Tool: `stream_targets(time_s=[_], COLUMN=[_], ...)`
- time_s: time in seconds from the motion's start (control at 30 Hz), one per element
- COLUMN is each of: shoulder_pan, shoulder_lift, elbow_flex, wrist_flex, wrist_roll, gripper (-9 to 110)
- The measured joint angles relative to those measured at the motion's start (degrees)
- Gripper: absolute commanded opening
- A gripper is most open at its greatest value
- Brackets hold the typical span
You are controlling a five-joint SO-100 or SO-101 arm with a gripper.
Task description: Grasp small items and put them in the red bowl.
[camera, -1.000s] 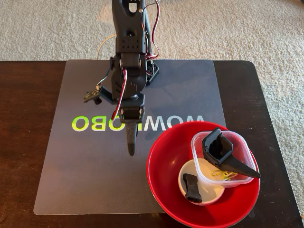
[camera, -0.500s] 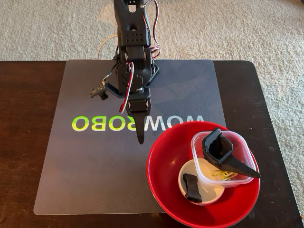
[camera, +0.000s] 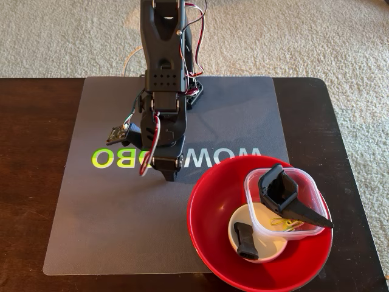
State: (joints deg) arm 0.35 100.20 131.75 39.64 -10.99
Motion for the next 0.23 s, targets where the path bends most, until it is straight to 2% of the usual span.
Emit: stream_targets(time_s=[0.23], shoulder_pan=[0.53], shoulder_lift=[0.00], elbow_flex=[0.00], wrist_flex=[-2.99], wrist_roll=[1.85], gripper=[0])
